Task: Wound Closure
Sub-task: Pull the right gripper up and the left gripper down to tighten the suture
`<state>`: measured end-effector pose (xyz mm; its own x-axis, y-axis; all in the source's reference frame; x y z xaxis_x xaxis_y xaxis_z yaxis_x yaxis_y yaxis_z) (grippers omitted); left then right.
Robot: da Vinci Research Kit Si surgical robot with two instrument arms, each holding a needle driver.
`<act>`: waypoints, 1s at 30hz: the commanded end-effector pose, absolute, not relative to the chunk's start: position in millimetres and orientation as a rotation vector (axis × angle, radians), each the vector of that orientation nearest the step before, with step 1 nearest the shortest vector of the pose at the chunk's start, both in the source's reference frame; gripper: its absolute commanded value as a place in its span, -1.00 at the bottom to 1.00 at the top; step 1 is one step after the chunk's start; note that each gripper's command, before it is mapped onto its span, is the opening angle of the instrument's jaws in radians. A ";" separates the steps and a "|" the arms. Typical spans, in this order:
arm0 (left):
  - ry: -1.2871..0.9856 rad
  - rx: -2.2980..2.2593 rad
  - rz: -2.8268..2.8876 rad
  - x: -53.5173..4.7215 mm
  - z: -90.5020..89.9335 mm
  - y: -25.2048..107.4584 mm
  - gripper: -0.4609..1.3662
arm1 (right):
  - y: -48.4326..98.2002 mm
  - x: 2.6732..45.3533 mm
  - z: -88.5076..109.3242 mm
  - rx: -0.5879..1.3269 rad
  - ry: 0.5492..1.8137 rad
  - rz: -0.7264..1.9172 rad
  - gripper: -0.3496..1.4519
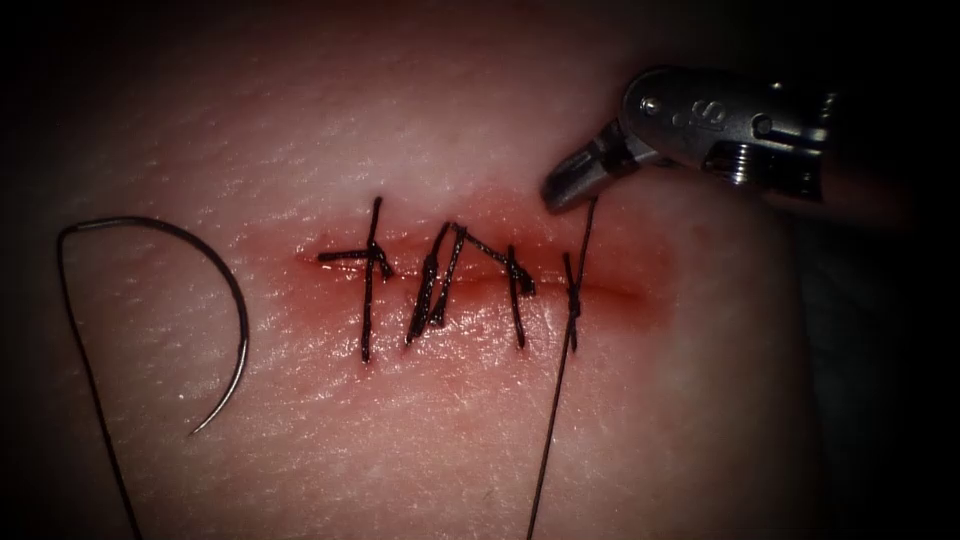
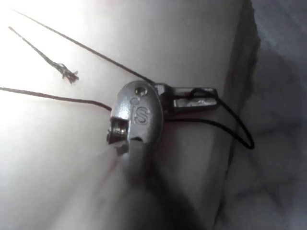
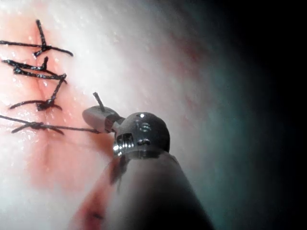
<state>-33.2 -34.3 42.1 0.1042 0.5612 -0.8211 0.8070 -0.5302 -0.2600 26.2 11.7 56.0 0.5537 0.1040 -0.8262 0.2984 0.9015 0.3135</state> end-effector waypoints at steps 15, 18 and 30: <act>1.365 2.121 -1.386 -31.9 42.3 -34.7 -0.88 | 12.8 26.0 56.3 0.271 1.006 -0.193 -1.00; 1.365 2.121 -1.387 -31.7 42.4 -34.7 -0.88 | 12.7 26.0 56.3 0.233 1.029 -0.226 -1.00; 1.364 2.126 -1.391 -31.0 42.5 -34.9 -0.88 | 12.4 26.1 56.3 0.189 1.056 -0.288 -1.00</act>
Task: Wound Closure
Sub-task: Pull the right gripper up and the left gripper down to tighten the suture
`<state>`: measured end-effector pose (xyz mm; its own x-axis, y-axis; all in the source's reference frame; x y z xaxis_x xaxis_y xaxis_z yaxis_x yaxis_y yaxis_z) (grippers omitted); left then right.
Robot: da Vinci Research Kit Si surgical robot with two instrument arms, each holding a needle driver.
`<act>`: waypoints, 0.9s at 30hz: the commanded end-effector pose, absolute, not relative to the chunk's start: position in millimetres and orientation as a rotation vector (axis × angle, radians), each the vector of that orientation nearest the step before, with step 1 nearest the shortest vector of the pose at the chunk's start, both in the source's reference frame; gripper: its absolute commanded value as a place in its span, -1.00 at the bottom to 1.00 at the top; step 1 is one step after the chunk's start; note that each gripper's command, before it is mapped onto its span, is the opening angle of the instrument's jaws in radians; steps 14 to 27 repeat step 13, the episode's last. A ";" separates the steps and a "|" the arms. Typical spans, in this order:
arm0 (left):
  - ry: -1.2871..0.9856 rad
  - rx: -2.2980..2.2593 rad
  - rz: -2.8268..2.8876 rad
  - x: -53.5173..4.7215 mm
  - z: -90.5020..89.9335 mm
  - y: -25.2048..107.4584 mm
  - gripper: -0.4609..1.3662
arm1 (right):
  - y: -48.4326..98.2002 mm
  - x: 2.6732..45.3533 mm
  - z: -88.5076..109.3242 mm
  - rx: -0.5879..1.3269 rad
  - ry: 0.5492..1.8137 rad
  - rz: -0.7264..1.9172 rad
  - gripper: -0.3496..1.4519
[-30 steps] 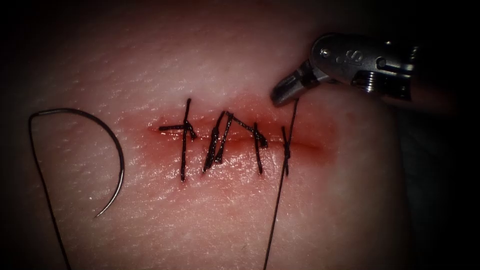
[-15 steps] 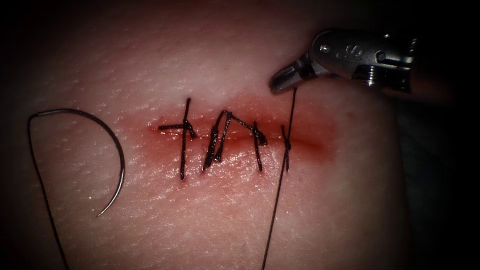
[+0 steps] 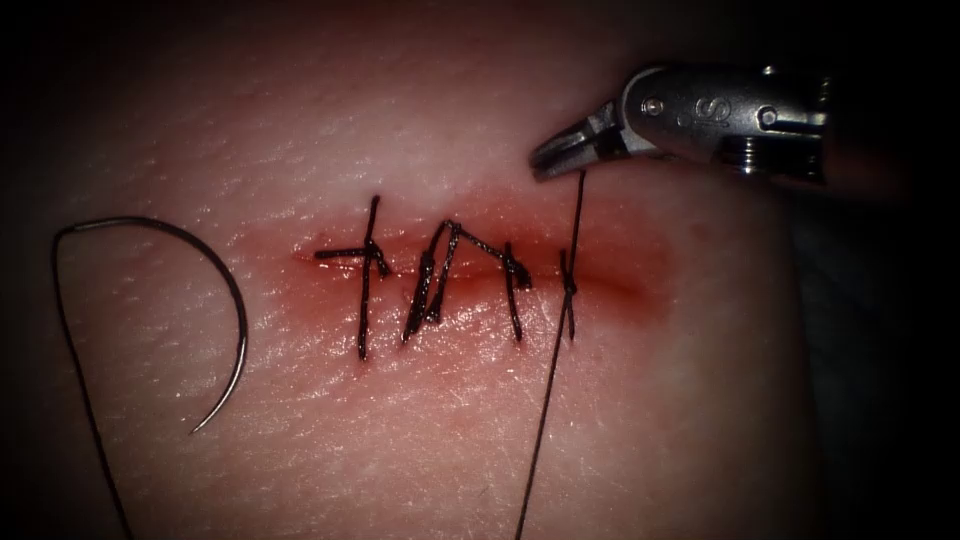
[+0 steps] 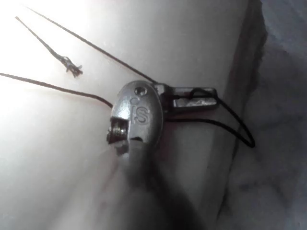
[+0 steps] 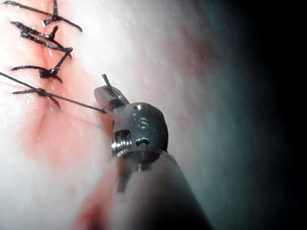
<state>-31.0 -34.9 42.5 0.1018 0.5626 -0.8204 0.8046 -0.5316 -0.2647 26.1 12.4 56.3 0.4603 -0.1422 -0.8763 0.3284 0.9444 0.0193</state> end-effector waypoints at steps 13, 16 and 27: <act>1.365 2.126 -1.391 -31.2 42.5 -34.9 -0.88 | 12.3 26.0 56.2 0.189 1.065 -0.300 -1.00; 1.365 2.126 -1.391 -31.2 42.5 -34.9 -0.88 | 12.3 26.0 56.2 0.189 1.065 -0.300 -1.00; 1.365 2.126 -1.391 -31.2 42.5 -34.9 -0.88 | 12.3 26.0 56.2 0.189 1.065 -0.300 -1.00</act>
